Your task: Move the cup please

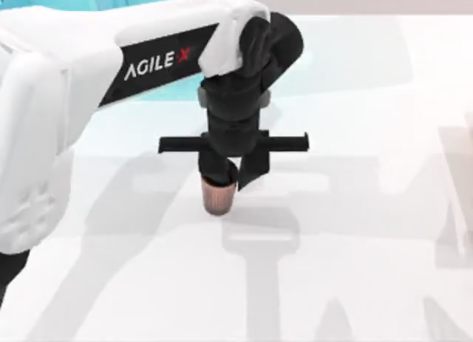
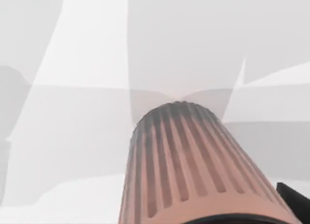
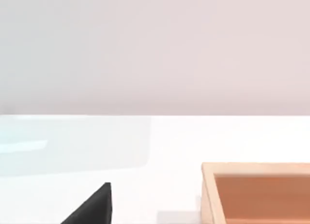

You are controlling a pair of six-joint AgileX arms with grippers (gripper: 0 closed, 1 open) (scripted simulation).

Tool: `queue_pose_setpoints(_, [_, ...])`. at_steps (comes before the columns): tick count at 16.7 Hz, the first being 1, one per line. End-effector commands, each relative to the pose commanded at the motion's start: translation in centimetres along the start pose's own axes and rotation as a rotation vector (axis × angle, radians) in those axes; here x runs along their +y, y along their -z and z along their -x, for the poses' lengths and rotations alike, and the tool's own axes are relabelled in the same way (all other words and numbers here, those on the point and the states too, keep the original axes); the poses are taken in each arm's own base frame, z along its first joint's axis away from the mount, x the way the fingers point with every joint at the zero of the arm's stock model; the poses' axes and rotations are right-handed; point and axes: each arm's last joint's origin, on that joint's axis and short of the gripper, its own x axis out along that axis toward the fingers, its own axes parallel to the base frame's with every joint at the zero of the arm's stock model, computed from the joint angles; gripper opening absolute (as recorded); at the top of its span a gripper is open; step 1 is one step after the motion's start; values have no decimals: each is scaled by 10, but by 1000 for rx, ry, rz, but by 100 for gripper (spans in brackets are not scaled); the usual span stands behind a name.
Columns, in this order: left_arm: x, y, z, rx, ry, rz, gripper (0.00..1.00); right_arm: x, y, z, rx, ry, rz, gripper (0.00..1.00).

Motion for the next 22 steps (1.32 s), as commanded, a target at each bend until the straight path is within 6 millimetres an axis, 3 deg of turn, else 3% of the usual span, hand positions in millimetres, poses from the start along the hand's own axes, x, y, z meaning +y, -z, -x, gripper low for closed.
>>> queue_pose_setpoints(2, [49,-13,14,1,15,3,0,0,0,0,0,0,0,100])
queue_pose_setpoints(5, [139,-20,36,-7,39,2,0,0,0,0,0,0,0,100])
queue_pose_setpoints(8, [216,-5,51,-14,55,1,0,0,0,0,0,0,0,100])
queue_pose_setpoints(10, [246,9,57,-17,62,0,0,0,0,0,0,0,0,100])
queue_pose_setpoints(12, [260,18,59,-18,66,-1,0,0,0,0,0,0,0,100])
queue_pose_setpoints(17, [260,18,58,-18,62,-5,0,0,0,0,0,0,0,100])
queue_pose_setpoints(22, [262,17,30,-22,63,-4,0,0,0,0,0,0,0,100])
